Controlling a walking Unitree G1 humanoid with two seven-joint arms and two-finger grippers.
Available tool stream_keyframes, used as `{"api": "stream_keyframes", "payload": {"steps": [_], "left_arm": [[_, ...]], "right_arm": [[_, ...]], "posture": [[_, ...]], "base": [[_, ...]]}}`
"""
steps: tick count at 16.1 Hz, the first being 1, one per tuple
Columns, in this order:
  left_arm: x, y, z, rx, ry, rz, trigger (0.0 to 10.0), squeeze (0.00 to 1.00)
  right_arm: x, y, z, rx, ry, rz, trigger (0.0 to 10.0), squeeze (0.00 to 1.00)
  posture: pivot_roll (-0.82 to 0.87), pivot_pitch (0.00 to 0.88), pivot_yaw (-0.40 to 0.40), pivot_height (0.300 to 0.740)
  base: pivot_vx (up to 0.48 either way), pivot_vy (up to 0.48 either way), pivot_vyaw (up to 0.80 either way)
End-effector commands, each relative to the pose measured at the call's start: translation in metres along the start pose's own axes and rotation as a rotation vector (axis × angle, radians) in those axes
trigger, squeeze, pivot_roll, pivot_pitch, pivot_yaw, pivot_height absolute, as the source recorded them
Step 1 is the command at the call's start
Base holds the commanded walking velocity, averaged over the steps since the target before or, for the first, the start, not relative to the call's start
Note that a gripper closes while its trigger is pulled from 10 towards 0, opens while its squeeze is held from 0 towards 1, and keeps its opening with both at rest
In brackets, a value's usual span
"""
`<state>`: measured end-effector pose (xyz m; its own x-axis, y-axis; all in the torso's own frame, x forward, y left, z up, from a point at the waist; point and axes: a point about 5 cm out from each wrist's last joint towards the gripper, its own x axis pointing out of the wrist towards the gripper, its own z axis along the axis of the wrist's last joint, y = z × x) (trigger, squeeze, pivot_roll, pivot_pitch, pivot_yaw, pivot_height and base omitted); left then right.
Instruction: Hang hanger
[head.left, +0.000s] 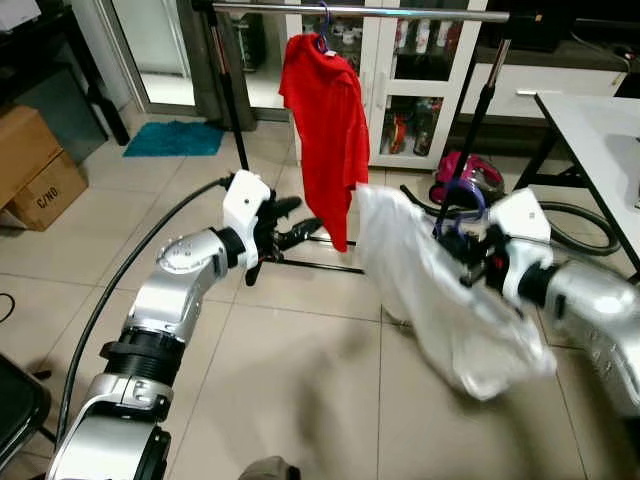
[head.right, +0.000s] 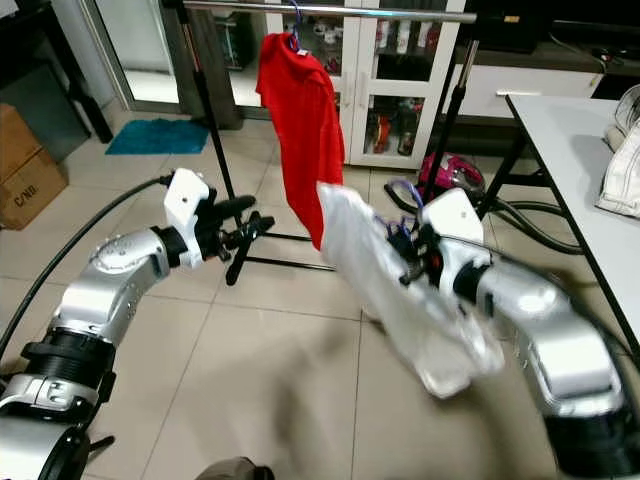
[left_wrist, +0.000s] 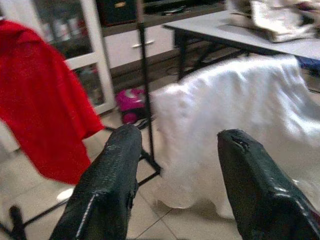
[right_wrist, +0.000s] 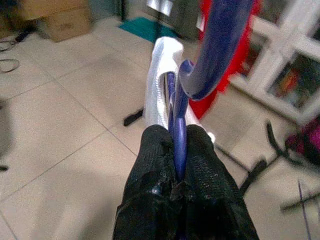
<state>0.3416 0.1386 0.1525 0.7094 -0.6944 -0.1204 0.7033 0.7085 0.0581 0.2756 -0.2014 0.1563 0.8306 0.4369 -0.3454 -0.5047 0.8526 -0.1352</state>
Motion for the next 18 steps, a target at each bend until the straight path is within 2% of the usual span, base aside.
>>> {"api": "stream_keyframes", "payload": {"steps": [1,2,4,6,9,12,18], "left_arm": [[-0.008,0.0,0.001,-0.027,-0.007,0.052,10.0,0.0],[-0.013,-0.007,0.0,-0.009,-0.014,0.088,10.0,0.0],[-0.015,-0.014,-0.006,-0.009,0.006,0.138,10.0,0.0],[-0.02,-0.015,-0.01,-0.076,0.0,0.197,10.0,0.0],[-0.015,-0.006,-0.012,-0.087,0.044,0.304,10.0,0.0],[-0.01,-0.005,-0.002,-0.102,0.005,0.307,10.0,0.0],[-0.008,-0.008,-0.004,-0.087,0.026,0.283,10.0,0.0]], "right_arm": [[-0.002,-0.003,-0.008,0.055,0.007,-0.132,10.0,0.0],[-0.002,0.001,-0.024,0.13,0.019,-0.229,10.0,0.0],[-0.002,0.002,-0.033,0.204,0.011,-0.306,10.0,0.0],[0.0,0.006,-0.039,0.25,0.024,-0.392,10.0,0.0],[0.004,0.016,-0.043,0.275,0.0,-0.428,10.0,0.0],[0.005,0.015,-0.038,0.31,-0.052,-0.462,10.0,0.0],[0.003,0.011,-0.035,0.28,-0.077,-0.491,10.0,0.0]], "posture": [[-0.04,0.0,0.053,0.74],[-0.02,0.0,0.047,0.74],[-0.01,0.0,0.044,0.74],[-0.01,0.0,0.04,0.74],[0.0,0.0,0.054,0.74],[0.0,0.0,0.048,0.74],[-0.02,0.0,0.064,0.74]], "base": [[0.0,0.0,0.0],[0.0,0.0,0.0],[0.0,0.0,0.0],[0.0,0.0,0.0],[0.0,0.0,0.0],[0.197,0.0,0.0],[0.378,0.0,0.0]]}}
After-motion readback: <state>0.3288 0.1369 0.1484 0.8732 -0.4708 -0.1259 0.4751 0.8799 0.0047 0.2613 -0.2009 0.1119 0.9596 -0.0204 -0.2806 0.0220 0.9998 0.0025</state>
